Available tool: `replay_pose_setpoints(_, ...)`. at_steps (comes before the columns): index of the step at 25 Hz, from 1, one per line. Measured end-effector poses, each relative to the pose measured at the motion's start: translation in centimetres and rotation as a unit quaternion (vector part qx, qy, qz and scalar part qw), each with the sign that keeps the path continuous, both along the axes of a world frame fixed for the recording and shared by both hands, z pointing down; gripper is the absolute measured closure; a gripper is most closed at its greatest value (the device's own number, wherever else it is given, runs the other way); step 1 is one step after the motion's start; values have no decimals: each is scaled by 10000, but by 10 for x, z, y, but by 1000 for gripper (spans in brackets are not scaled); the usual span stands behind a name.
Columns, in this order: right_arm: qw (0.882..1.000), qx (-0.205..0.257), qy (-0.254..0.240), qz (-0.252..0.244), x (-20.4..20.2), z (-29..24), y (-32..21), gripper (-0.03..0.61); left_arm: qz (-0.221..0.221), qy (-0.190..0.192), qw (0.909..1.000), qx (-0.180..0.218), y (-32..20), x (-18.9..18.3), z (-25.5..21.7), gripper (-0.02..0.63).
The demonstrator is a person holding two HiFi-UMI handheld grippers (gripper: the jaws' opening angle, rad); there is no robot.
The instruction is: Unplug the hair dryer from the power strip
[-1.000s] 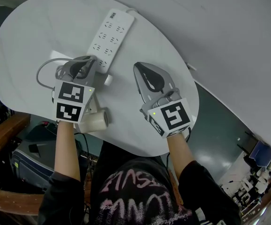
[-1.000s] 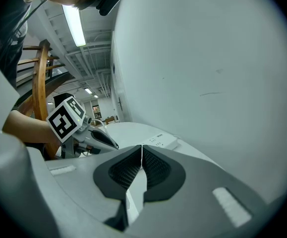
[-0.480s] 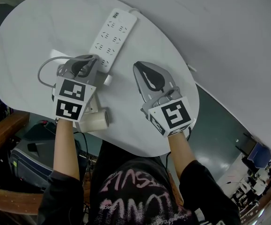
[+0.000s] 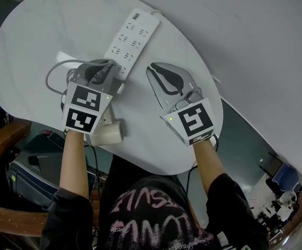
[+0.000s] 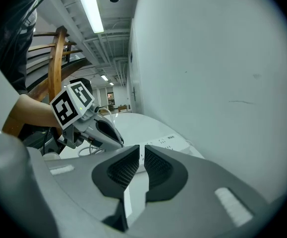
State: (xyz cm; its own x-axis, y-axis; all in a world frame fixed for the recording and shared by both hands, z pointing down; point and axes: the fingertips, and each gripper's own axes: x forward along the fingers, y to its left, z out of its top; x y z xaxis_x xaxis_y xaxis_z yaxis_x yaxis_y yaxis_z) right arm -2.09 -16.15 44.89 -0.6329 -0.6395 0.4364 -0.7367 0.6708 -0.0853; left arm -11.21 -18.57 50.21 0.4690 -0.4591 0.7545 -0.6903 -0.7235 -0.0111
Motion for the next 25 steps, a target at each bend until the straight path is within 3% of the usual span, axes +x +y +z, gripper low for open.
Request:
replay_pose_setpoints(15,9921,5,667,-1060,-39,14,-11,497,59,18,9999,-85,-1,0,0,549)
replay_pose_setpoints(21,9839,-47,978,-1496,-45,27,-17,479,117,-40,9999,-96,0,1,1,549)
replay_pose_setpoints(25,9710,17,1519,-1848,-49,36,-22,446,136,-47,9998,-124,0,1,0,549)
